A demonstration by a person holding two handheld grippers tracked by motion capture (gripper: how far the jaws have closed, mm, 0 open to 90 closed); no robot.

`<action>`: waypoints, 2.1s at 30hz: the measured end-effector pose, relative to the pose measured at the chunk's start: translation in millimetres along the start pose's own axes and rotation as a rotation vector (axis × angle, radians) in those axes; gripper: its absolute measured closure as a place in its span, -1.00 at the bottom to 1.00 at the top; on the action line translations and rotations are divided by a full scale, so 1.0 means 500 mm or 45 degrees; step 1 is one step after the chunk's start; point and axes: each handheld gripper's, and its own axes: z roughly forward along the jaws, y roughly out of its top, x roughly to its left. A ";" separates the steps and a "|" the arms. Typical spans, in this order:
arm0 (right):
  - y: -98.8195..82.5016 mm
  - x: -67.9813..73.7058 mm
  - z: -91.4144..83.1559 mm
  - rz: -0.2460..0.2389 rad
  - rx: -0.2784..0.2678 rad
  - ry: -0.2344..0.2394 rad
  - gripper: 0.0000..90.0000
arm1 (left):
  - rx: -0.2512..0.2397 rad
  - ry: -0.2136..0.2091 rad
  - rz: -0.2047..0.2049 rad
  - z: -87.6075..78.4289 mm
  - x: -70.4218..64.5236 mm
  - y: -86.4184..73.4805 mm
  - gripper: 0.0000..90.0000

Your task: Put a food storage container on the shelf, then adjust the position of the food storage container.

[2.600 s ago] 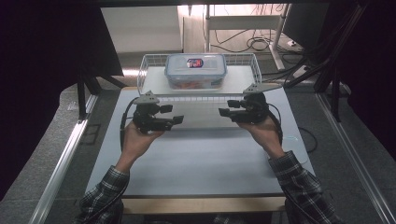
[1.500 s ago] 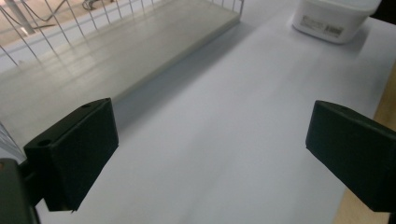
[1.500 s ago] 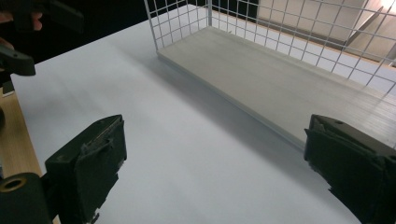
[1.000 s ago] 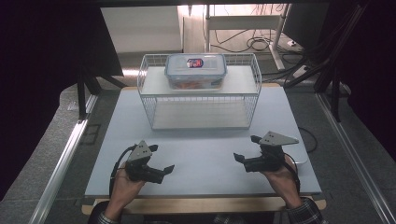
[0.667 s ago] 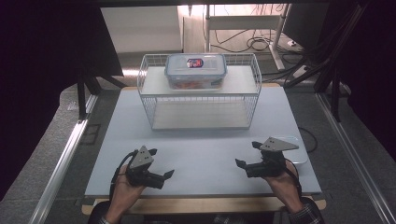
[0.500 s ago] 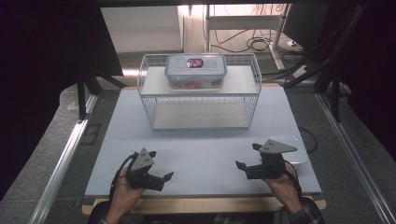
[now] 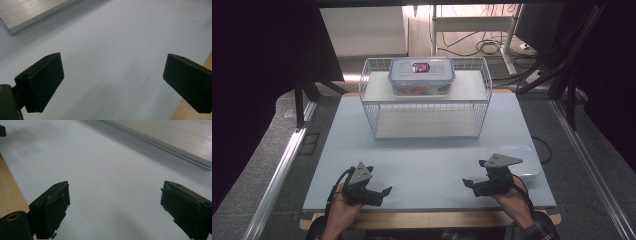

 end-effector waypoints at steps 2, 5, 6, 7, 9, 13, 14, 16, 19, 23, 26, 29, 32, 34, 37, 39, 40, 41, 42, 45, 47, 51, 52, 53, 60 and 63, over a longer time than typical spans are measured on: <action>0.004 -0.005 -0.003 0.030 0.011 -0.017 -0.87 | 0.006 -0.018 -0.013 0.001 0.000 0.001 -0.94; 0.008 -0.007 -0.009 0.056 -0.011 -0.008 -0.91 | 0.008 -0.024 -0.016 0.002 0.000 0.001 -0.93; 0.011 -0.008 -0.012 0.072 -0.022 -0.004 -0.91 | 0.010 -0.026 -0.017 0.002 0.000 0.001 -0.93; 0.014 -0.010 -0.016 0.084 -0.038 -0.003 -0.92 | 0.010 -0.027 -0.018 0.002 0.000 0.000 -0.93; 0.019 -0.012 -0.024 0.097 -0.056 -0.013 -0.93 | 0.007 -0.028 -0.019 0.002 0.000 0.000 -0.93; 0.022 -0.024 -0.038 0.091 -0.039 -0.076 -0.93 | 0.003 -0.031 -0.026 0.001 0.001 0.000 -0.93; 0.021 -0.031 -0.043 0.090 -0.035 -0.104 -0.89 | 0.003 -0.032 -0.026 0.001 0.001 0.000 -0.93; 0.019 -0.048 -0.056 0.097 -0.037 -0.160 -0.75 | 0.006 -0.032 -0.026 0.002 0.001 0.000 -0.93; 0.009 -0.086 -0.083 0.159 -0.051 -0.274 -0.35 | 0.010 -0.033 -0.026 0.003 0.003 -0.001 -0.92; -0.003 -0.115 -0.098 0.215 -0.025 -0.315 -0.08 | 0.012 -0.033 -0.029 0.003 0.003 -0.001 -0.92; -0.017 -0.149 -0.119 0.277 -0.026 -0.314 0.26 | 0.014 -0.034 -0.029 0.004 0.004 -0.002 -0.92; -0.023 -0.165 -0.135 0.281 -0.024 -0.357 0.58 | 0.016 -0.036 -0.031 0.004 0.004 -0.002 -0.92; -0.027 -0.174 -0.142 0.278 -0.007 -0.367 0.72 | 0.016 -0.036 -0.031 0.004 0.004 -0.002 -0.92; -0.034 -0.181 -0.145 0.277 0.010 -0.383 0.83 | 0.016 -0.034 -0.032 0.004 0.004 -0.002 -0.91; -0.041 -0.196 -0.156 0.302 0.007 -0.418 0.98 | 0.015 -0.035 -0.030 0.003 0.004 -0.002 -0.91; -0.043 -0.200 -0.164 0.310 0.006 -0.451 0.99 | 0.017 -0.036 -0.028 0.004 0.004 -0.002 -0.91; -0.044 -0.203 -0.169 0.313 0.006 -0.471 0.99 | 0.017 -0.036 -0.028 0.004 0.004 -0.002 -0.90; -0.044 -0.203 -0.169 0.313 0.006 -0.471 0.99 | 0.018 -0.037 -0.028 0.004 0.004 -0.002 -0.90; -0.047 -0.206 -0.173 0.320 0.007 -0.492 0.99 | 0.019 -0.038 -0.029 0.004 0.004 -0.002 -0.90; -0.057 -0.218 -0.185 0.336 0.009 -0.551 0.99 | 0.021 -0.040 -0.030 0.004 0.004 -0.002 -0.89; -0.066 -0.227 -0.189 0.352 0.015 -0.575 0.99 | 0.021 -0.042 -0.031 0.004 0.004 -0.002 -0.88; -0.075 -0.238 -0.199 0.383 0.005 -0.615 0.98 | 0.021 -0.038 -0.029 0.004 0.003 -0.002 -0.88; -0.075 -0.238 -0.201 0.369 0.010 -0.645 0.98 | 0.021 -0.037 -0.028 0.004 0.003 -0.002 -0.88; -0.076 -0.240 -0.205 0.370 0.008 -0.657 0.98 | 0.022 -0.038 -0.028 0.005 0.003 -0.002 -0.88; -0.094 -0.260 -0.203 0.426 0.054 -0.665 0.99 | 0.027 -0.037 -0.025 0.006 0.003 -0.002 -0.88; -0.094 -0.260 -0.198 0.424 0.067 -0.660 0.98 | 0.031 -0.040 -0.028 0.008 0.003 -0.002 -0.88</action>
